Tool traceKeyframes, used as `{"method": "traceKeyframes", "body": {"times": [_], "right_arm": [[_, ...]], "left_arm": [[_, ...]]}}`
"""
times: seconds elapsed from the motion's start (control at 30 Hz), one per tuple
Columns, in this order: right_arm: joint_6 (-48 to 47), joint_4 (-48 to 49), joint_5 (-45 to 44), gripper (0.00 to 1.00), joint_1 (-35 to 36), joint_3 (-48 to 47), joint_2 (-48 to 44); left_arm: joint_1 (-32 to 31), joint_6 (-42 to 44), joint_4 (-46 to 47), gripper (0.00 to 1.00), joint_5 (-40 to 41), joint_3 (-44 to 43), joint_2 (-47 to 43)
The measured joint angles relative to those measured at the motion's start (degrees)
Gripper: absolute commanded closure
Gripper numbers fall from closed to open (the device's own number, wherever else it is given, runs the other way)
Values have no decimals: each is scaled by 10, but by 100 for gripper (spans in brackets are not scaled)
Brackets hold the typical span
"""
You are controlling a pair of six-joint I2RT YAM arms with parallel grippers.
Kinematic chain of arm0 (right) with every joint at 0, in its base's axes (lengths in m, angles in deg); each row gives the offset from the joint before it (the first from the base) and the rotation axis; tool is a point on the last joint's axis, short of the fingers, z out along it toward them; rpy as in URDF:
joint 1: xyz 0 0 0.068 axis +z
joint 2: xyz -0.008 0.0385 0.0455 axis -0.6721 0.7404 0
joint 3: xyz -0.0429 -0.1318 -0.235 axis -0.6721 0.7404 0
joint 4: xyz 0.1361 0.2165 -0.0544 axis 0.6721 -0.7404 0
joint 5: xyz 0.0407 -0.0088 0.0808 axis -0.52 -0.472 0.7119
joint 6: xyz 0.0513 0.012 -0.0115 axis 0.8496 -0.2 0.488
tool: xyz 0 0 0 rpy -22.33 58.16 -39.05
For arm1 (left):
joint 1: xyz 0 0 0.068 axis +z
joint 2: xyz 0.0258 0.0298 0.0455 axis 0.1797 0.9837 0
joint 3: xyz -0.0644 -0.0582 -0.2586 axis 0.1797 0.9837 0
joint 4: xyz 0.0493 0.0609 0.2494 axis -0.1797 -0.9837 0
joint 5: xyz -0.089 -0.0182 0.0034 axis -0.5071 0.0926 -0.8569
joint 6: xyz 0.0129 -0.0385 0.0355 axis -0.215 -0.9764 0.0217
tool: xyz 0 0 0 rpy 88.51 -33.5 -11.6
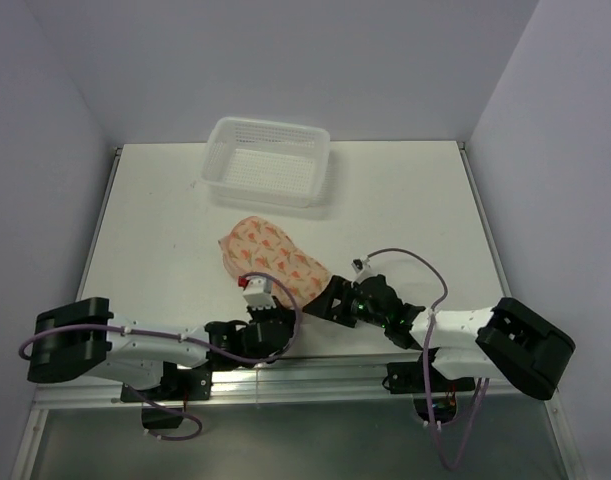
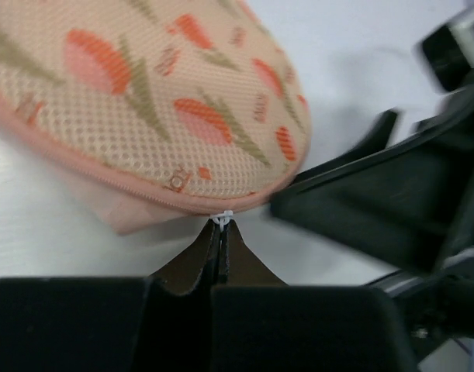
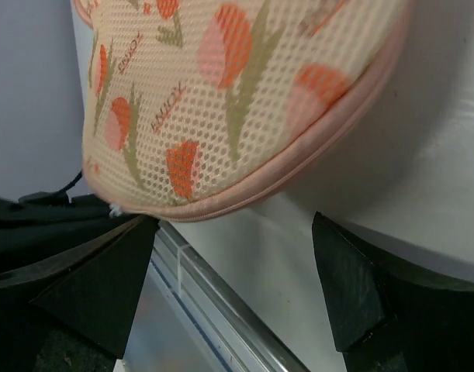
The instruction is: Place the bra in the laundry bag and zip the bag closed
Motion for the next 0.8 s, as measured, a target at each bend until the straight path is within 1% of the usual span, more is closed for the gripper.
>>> {"method": "traceKeyframes", "body": {"times": [0.07, 0.13, 0.2, 0.3, 0.47, 0.5, 0.57, 0.6, 0.67, 0.73, 0.8], "right_arm": [[15, 6, -7, 10, 13, 11, -5], [26, 5, -30, 12, 12, 12, -12], [31, 5, -46, 16, 12, 11, -20], [40, 7, -62, 18, 12, 9, -30], [46, -6, -71, 16, 9, 11, -70], [47, -12, -72, 13, 8, 13, -87], [49, -21, -74, 11, 7, 16, -126], [49, -24, -75, 8, 7, 16, -150], [49, -26, -83, 8, 7, 14, -179], [46, -29, -89, 8, 6, 9, -176], [44, -28, -92, 11, 3, 1, -154]], "left_arm": [[2, 20, 10, 100, -10, -44, 32], [6, 37, 3, 100, -19, -74, 54], [13, 49, -3, 100, -30, -91, 67], [24, 62, -7, 100, -40, -105, 72], [43, 63, -5, 100, -62, -108, 68], [48, 62, -3, 100, -67, -106, 62], [56, 62, 2, 100, -81, -99, 49], [59, 62, 5, 100, -88, -93, 42], [62, 62, 7, 100, -97, -85, 34], [65, 64, 9, 100, -104, -85, 33], [66, 68, 16, 100, -113, -85, 35]]}}
